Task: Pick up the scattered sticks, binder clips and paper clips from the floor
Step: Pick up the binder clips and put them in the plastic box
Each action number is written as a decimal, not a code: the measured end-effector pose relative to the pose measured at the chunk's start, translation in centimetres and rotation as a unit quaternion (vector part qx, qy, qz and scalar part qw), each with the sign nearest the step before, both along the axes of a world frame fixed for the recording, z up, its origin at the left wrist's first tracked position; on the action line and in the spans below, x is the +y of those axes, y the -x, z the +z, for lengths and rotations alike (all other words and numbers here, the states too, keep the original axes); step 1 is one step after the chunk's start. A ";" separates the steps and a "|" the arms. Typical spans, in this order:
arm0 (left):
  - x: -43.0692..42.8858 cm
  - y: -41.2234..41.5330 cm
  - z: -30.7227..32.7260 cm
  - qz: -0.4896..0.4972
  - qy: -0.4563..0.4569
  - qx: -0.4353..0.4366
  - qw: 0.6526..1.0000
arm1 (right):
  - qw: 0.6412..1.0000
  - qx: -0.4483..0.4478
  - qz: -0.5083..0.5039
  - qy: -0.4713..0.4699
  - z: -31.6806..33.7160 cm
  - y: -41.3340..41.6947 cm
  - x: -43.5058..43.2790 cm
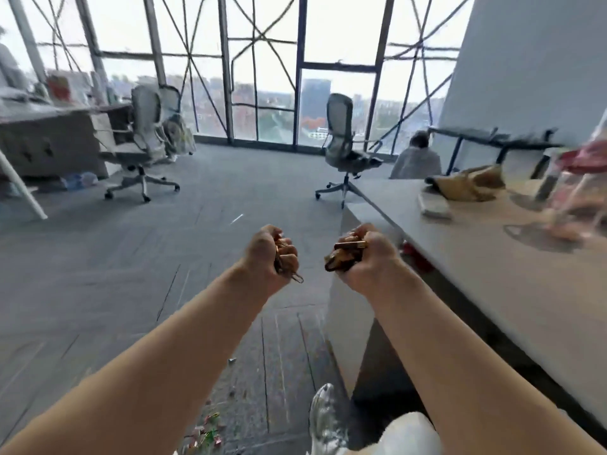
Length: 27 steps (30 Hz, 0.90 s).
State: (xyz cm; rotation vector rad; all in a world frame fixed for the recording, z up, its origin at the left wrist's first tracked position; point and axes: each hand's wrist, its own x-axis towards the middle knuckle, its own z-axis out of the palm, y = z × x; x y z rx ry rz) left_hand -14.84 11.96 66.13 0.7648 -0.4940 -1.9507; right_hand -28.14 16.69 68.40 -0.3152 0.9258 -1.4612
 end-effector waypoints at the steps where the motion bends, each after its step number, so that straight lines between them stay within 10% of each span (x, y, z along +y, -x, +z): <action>1: 1.6 2.1 1.4 -0.015 0.011 0.005 1.000 | 1.000 0.008 -0.028 -0.009 1.6 1.9 1.9; 15: 23.1 31.5 8.7 -0.223 -0.013 0.023 0.975 | 0.925 -0.164 -0.325 0.108 10.0 23.0 24.8; 27: 26.1 49.4 8.2 -0.294 0.034 -0.005 0.955 | 0.865 -0.143 -0.479 0.054 9.1 40.2 28.5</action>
